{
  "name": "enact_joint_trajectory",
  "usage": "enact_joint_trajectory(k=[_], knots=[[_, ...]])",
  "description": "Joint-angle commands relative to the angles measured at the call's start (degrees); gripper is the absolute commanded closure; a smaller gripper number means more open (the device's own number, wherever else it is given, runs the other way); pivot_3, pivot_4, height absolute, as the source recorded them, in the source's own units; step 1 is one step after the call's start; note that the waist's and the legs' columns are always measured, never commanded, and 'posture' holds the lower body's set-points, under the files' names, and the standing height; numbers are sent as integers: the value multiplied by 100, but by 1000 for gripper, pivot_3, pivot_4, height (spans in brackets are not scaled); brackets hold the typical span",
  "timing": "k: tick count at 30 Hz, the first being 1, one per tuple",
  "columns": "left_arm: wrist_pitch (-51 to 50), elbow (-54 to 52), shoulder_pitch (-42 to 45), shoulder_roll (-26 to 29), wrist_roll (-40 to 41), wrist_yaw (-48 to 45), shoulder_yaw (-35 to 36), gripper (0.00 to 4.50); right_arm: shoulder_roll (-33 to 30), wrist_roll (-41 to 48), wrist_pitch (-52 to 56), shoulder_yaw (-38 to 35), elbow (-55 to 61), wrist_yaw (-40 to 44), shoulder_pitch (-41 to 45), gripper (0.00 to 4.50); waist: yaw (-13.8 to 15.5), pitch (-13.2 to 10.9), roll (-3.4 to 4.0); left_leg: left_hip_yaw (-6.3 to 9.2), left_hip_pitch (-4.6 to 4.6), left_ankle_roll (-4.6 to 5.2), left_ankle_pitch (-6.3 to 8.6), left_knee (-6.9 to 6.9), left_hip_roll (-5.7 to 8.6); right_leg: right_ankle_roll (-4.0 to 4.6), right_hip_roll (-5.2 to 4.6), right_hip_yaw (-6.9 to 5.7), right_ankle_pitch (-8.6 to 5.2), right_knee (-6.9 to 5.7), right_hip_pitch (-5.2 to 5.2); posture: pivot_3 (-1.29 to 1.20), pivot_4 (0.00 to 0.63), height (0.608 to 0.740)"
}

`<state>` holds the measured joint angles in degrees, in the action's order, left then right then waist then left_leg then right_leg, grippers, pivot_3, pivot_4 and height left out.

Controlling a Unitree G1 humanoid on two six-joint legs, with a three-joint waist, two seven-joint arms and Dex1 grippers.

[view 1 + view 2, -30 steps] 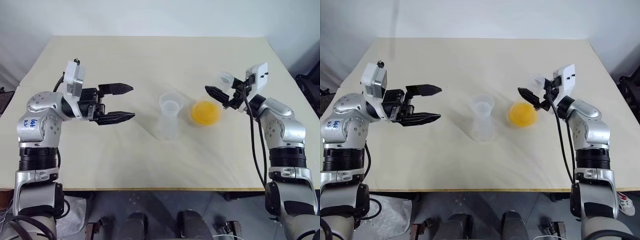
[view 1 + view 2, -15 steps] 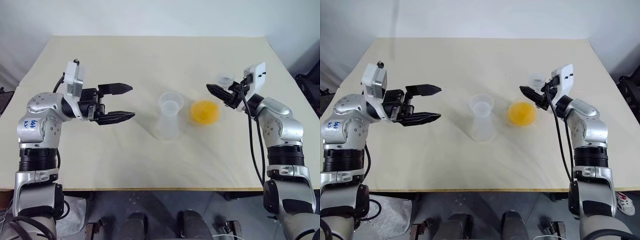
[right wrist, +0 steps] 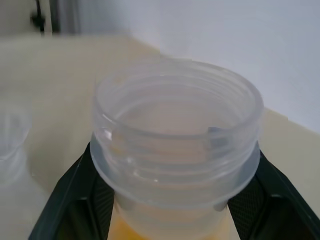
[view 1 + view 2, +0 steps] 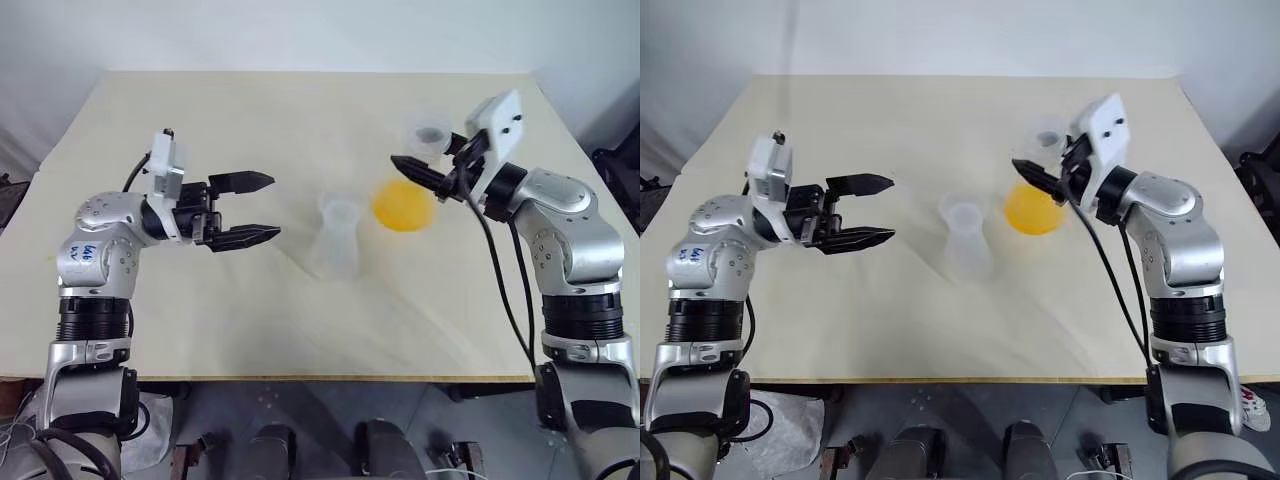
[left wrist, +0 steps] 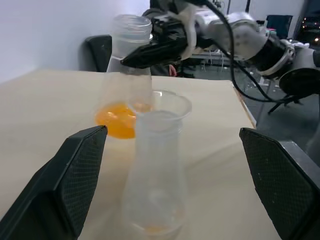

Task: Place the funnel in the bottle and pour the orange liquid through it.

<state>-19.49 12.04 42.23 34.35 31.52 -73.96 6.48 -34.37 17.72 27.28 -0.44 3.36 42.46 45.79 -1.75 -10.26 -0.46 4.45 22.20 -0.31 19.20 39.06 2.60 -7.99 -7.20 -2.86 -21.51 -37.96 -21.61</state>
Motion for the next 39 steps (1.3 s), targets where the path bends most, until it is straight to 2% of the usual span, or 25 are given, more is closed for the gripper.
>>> enact_joint_trajectory(k=[1,12,25,39], knots=[[66,-149,28,3,-73,208,21,0,-227,-323,189,133,592,-181,292,2008,-1,0,0,1,0,0,0,0,-1,0,0,-1,0,-1,0,0,150,740],[134,-767,-172,-383,28,1102,164,0,-394,-1459,133,934,1258,-320,575,2008,10,0,0,3,0,0,0,-1,4,0,-3,0,0,-1,-1,0,150,740],[33,-1285,-683,-213,159,874,77,0,-391,-2481,-444,1479,1197,-212,797,2008,0,0,0,3,0,0,0,-6,4,0,-3,1,0,0,-4,0,150,740],[117,-1048,-526,-300,119,708,-35,0,-457,-3529,-1627,1728,986,-248,725,2008,0,0,0,2,0,0,0,-6,6,0,-4,1,0,1,-4,0,150,740]])
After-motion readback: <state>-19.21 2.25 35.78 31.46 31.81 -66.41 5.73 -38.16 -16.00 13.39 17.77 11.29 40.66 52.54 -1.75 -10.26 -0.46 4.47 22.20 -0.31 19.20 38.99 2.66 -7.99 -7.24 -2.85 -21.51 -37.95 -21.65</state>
